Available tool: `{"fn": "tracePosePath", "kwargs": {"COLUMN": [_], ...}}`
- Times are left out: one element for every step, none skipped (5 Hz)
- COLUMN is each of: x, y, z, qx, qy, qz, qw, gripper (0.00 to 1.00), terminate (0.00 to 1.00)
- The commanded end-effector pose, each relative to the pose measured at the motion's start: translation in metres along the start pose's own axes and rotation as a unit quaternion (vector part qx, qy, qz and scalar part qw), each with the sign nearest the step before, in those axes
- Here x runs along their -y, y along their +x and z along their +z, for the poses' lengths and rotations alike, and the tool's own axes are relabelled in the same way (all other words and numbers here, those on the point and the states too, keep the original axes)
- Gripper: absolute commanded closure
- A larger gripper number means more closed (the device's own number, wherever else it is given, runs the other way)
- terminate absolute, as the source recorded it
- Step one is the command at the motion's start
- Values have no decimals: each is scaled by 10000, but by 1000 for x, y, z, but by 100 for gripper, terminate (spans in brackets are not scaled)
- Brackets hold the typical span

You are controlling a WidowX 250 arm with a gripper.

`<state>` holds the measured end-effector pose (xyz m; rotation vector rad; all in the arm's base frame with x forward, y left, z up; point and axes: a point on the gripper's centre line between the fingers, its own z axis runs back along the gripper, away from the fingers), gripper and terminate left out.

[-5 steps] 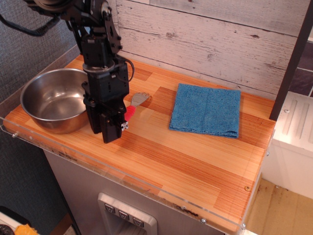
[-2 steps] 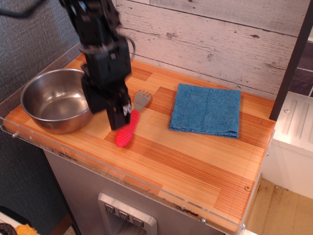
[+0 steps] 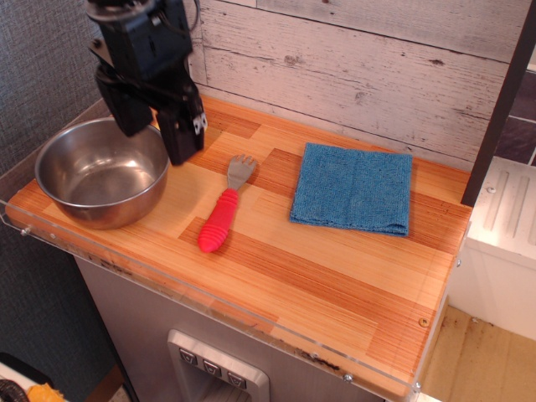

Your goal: Pick up the red fork and place it on the right of the pot

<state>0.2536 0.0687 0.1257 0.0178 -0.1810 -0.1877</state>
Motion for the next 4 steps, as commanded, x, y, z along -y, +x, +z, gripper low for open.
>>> {"fn": "tracePosePath", "kwargs": {"x": [-15, -24, -24, -24], "y": [3, 8, 8, 8], "z": [7, -1, -1, -1], "qx": [-285, -743, -743, -743], "qy": [-198, -465, -465, -465], "qz": [497, 156, 156, 156], "qw": [9982, 9960, 9960, 9960], "gripper": [0, 0, 0, 0], "terminate": [0, 0, 0, 100]}}
